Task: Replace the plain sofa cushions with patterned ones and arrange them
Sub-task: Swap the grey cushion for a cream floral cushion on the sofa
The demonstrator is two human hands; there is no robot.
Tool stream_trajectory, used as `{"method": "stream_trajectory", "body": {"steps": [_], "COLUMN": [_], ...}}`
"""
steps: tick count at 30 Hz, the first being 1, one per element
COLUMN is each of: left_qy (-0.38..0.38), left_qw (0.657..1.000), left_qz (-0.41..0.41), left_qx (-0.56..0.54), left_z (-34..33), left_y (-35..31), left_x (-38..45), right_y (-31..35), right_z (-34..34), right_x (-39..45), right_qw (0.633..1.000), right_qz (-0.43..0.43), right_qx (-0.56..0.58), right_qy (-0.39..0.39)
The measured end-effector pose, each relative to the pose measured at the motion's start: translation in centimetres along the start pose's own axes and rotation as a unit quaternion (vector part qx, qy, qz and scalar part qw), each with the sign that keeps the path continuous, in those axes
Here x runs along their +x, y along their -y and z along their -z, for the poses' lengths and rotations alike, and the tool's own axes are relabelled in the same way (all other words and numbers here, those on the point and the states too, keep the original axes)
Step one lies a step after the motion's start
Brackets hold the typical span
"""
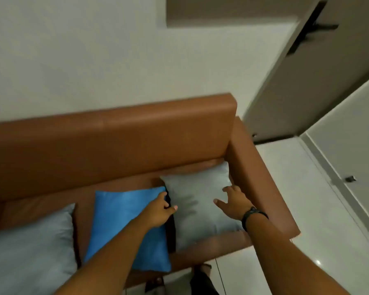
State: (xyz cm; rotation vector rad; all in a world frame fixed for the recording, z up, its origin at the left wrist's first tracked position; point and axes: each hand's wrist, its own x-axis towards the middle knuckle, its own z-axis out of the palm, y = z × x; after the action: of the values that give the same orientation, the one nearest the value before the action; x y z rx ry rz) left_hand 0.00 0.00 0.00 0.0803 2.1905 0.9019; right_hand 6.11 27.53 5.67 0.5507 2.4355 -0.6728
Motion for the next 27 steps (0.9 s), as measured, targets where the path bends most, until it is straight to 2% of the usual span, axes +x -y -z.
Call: {"method": "stream_trajectory", "body": {"steps": [3,6,15,20,24,27], "left_qy": [0.042,0.047,0.036,0.005,-0.038,-0.056], "left_qw": [0.997,0.990,0.965,0.956,0.947,0.944], "left_qz": [0.057,0.111,0.205,0.213,0.211,0.216], "left_qx": [-0.020,-0.071,-0.157,-0.203,-0.240,-0.242], "left_z": [-5.7,-10.5,-18.8,-20.5,-18.8,-14.8], "left_y": [1.5,2.6,8.4,9.6,8.1,5.8], "left_x": [3.0,5.8,12.6,13.4,12.7,11.3], "right_y": [-5.5,-10.3,-20.0,-20.9,-20.5,-19.0], "right_z": [-2.7,-5.2,-10.9,-12.9,-12.0,-8.1], "right_x": [2.9,5.9,15.7,18.1,18.4,17.7], "right_qw": [0.996,0.987,0.967,0.949,0.955,0.961], "right_qz": [-0.066,-0.118,-0.164,-0.125,-0.104,-0.088], "right_qx": [0.048,0.097,0.182,0.273,0.265,0.238], "right_qy": [0.026,0.041,0.065,0.092,0.084,0.110]}}
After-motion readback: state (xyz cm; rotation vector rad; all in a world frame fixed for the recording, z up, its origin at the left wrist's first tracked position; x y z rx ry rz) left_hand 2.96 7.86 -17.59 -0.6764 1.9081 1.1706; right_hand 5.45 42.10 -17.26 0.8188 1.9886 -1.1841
